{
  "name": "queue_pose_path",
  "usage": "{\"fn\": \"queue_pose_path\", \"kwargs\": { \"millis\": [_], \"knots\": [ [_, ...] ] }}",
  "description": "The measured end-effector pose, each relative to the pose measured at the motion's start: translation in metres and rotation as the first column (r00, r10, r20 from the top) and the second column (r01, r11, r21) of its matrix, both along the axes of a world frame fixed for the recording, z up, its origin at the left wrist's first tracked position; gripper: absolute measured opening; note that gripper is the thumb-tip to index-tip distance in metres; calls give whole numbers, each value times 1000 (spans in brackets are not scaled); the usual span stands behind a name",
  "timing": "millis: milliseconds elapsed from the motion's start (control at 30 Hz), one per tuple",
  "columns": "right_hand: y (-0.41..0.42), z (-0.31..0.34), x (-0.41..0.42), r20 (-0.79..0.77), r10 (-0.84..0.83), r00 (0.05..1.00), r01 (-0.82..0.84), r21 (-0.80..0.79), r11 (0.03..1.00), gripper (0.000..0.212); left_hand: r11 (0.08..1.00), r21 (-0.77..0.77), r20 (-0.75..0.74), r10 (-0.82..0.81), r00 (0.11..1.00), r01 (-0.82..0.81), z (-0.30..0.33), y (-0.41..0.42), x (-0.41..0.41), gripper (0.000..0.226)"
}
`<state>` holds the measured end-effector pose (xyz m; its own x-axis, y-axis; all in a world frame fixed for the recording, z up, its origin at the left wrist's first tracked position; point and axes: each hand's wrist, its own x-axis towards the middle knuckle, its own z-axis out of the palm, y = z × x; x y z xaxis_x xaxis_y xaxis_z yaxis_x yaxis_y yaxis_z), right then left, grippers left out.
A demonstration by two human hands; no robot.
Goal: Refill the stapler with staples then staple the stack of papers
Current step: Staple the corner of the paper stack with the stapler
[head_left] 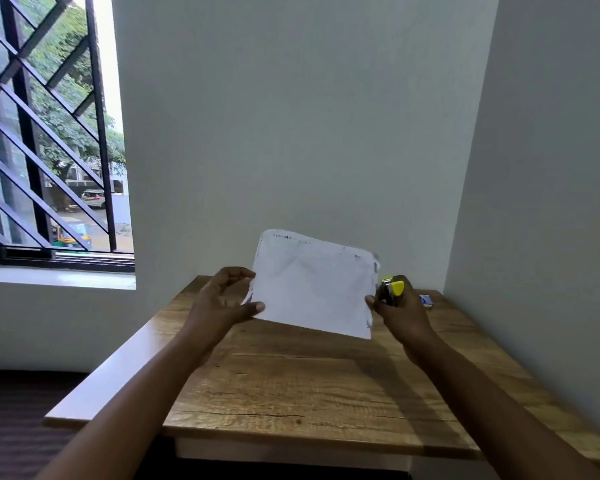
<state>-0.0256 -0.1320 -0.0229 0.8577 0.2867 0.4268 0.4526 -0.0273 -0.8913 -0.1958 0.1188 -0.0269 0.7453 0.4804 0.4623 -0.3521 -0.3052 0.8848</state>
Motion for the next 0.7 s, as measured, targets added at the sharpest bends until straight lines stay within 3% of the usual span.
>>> {"fn": "queue_pose_path", "kwargs": {
  "millis": [133,267,433,567,633,700],
  "knots": [
    [-1,7,4,33,-66,997,65,57,996,23,984,105,-86,-136,987,145,-3,-13,1,43],
    [-7,9,6,15,-50,999,48,136,990,21,945,3,-237,-316,919,326,-4,-21,1,39],
    [-11,2,6,20,-42,999,38,183,982,21,975,107,-188,-171,967,193,-4,-30,11,50],
    [-2,-18,-3,-326,-54,944,75,52,996,22,985,-23,-29,-174,984,173,-1,-39,17,55],
    [6,-28,-19,-444,60,894,-79,-24,997,24,986,-58,-1,-159,987,159,0,-42,20,56],
    [14,-34,-39,-459,236,857,-279,-28,960,23,985,-65,-17,-161,987,160,0,-44,23,57]
  ]
}}
